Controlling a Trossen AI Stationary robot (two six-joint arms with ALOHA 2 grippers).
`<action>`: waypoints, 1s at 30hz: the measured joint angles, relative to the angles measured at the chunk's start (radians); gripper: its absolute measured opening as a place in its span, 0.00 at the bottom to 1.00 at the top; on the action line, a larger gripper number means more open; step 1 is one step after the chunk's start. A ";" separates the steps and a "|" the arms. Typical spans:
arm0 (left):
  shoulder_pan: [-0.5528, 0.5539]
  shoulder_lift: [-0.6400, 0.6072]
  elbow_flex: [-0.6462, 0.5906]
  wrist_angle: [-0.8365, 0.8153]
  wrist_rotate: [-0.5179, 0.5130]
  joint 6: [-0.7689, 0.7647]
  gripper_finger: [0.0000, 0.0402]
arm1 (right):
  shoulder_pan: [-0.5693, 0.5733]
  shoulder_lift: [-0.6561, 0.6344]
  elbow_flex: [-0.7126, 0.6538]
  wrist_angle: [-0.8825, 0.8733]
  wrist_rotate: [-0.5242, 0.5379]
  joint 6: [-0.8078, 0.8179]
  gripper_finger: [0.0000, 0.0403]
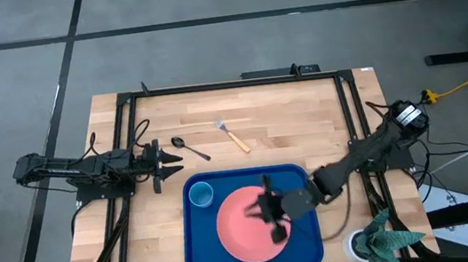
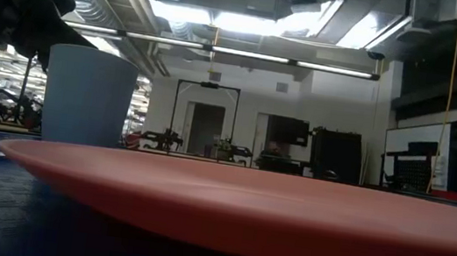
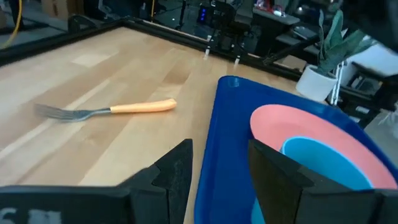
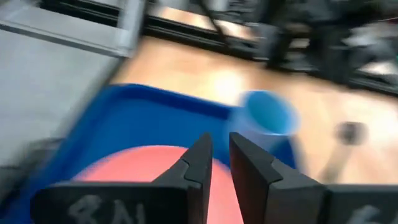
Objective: Pick and place plate/cup/fork/spoon on tray
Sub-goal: Adjust the black spoon and orange fork on the table
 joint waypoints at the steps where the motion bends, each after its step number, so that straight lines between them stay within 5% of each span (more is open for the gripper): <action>1: 0.000 0.000 0.000 0.000 0.005 -0.006 0.37 | -0.024 0.000 0.000 0.000 0.028 -0.025 0.15; 5: -0.003 0.000 0.000 0.076 0.052 0.024 0.37 | -0.121 -0.006 0.000 0.000 0.155 -0.058 0.15; 9: -0.042 0.000 0.000 0.152 0.079 0.064 0.37 | -0.217 -0.043 0.000 -0.013 0.147 -0.004 0.15; 22: -0.115 0.000 0.008 0.132 -0.032 0.208 0.37 | -0.444 -0.093 0.000 -0.265 -0.371 0.171 0.15; 30: -0.114 0.000 0.019 0.131 -0.053 0.314 0.37 | -0.447 -0.093 0.000 -0.467 -0.407 0.170 0.15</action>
